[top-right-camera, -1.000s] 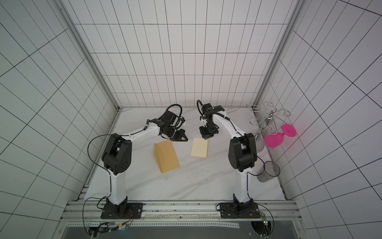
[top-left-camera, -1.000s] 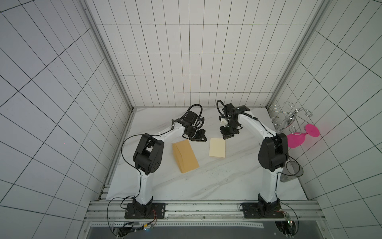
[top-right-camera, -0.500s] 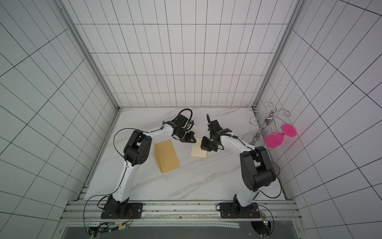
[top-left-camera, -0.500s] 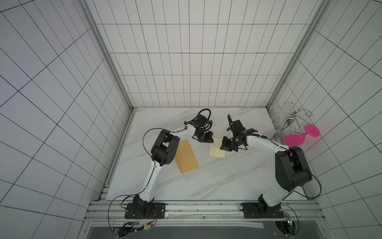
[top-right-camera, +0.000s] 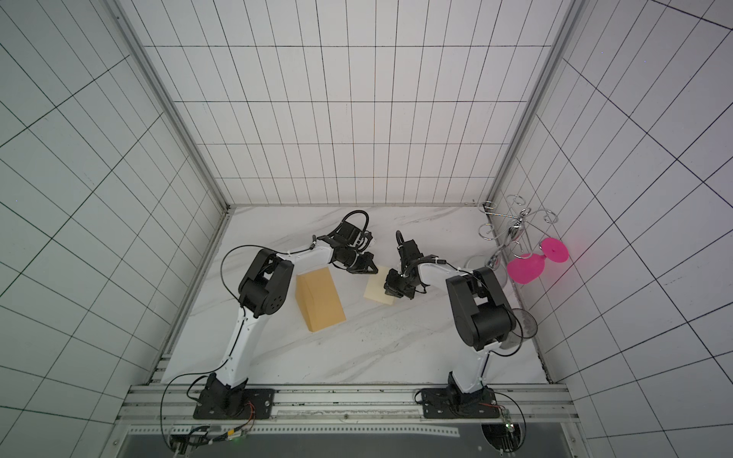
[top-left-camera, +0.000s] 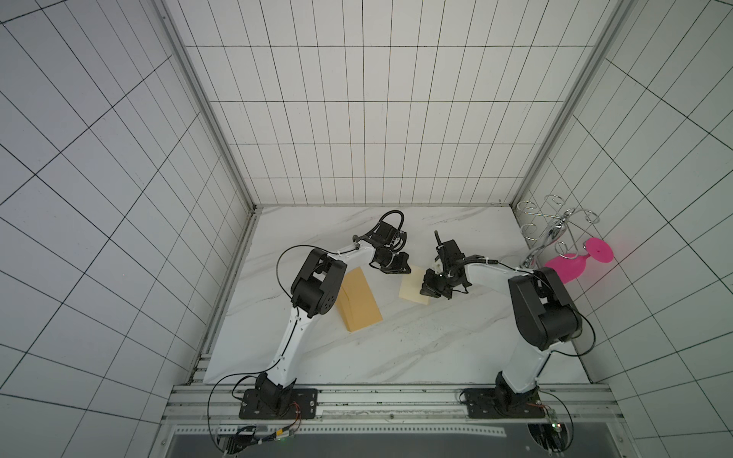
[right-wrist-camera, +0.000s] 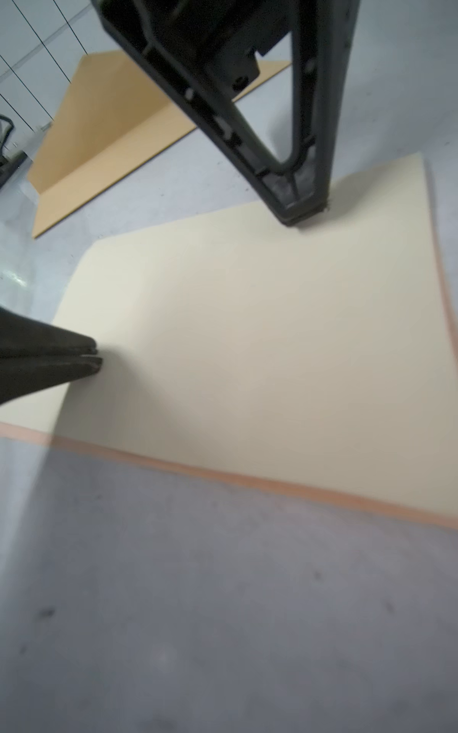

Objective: Fold the letter paper in half and place it into the envelope
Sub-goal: Adjust the letter paper at the center of the board, then fold the letter paper at the center of the board.

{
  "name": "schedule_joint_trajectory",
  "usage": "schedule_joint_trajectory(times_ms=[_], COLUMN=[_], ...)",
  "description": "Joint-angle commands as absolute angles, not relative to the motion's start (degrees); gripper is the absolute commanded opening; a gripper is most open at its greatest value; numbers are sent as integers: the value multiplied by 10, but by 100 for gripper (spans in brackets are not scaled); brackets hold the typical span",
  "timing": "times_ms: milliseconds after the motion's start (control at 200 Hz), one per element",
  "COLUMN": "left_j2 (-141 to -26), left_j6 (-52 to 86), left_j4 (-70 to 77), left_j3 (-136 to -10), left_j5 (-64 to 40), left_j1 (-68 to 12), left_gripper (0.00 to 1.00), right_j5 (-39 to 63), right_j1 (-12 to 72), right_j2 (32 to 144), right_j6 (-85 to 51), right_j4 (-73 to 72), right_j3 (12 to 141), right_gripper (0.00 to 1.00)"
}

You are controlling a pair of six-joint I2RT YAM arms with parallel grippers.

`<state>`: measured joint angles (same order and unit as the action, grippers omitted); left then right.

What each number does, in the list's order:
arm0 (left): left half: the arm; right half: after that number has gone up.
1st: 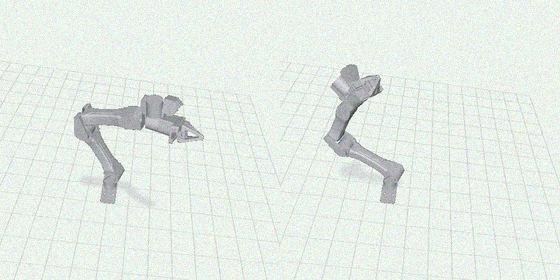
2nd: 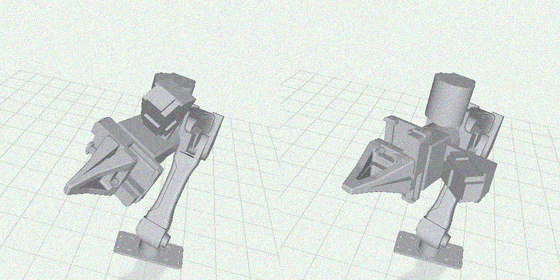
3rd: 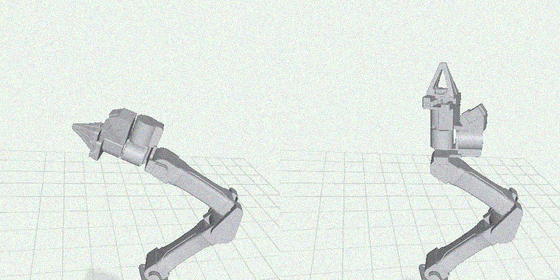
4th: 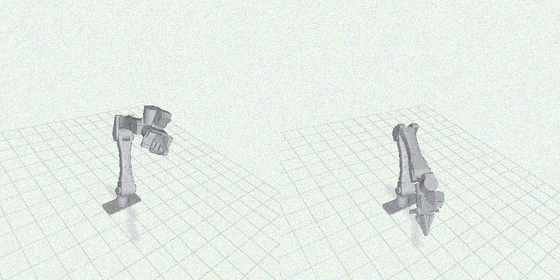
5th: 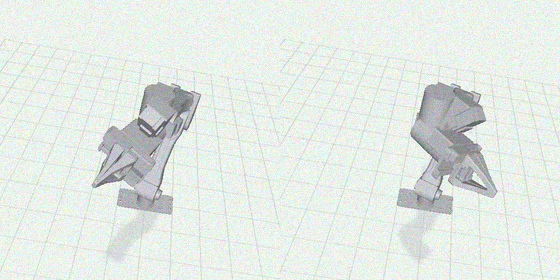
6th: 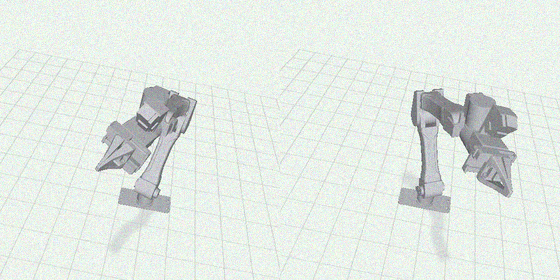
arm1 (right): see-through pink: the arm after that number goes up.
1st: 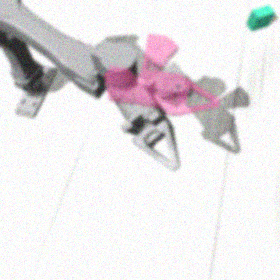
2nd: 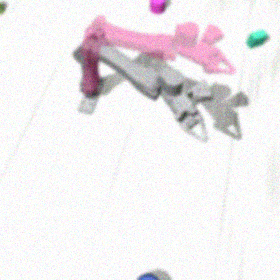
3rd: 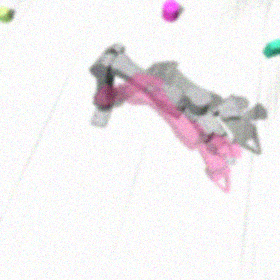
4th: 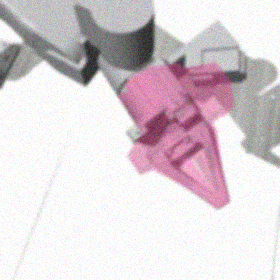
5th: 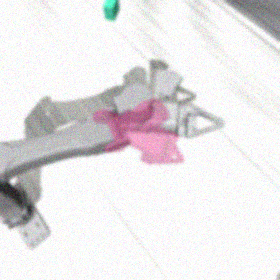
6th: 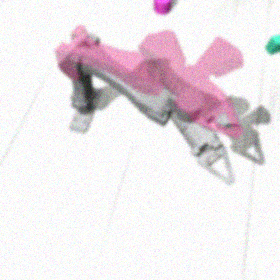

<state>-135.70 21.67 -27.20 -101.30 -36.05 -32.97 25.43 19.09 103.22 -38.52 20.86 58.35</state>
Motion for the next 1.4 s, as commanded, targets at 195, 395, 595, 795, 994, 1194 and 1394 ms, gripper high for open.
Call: schedule_joint_trajectory(times_ms=[195,395,595,795,994,1194,1394], left_j2=[-1299,-1256,-1212,-1194,-1182,-1227,-1251], left_j6=[202,189,185,188,188,197,197], left_j4=[-268,-280,-292,-327,-333,-336,-330], left_j3=[-933,-877,-825,-859,-899,-924,-917], left_j5=[-332,-328,-329,-334,-330,-341,-336], left_j1=[-320,-352,-370,-348,-327,-333,-339], left_gripper=[0,0,0,0,0,0,0], right_j5=[205,181,193,213,220,252,266], right_j1=[153,138,139,145,168,181,203], right_j2=[1079,1137,1171,1129,1076,1079,1097], right_j6=[-341,-281,-265,-247,-234,-273,-306], right_j4=[270,330,356,357,385,372,351], right_j3=[615,732,807,799,819,815,812], right_gripper=[0,0,0,0,0,0,0])
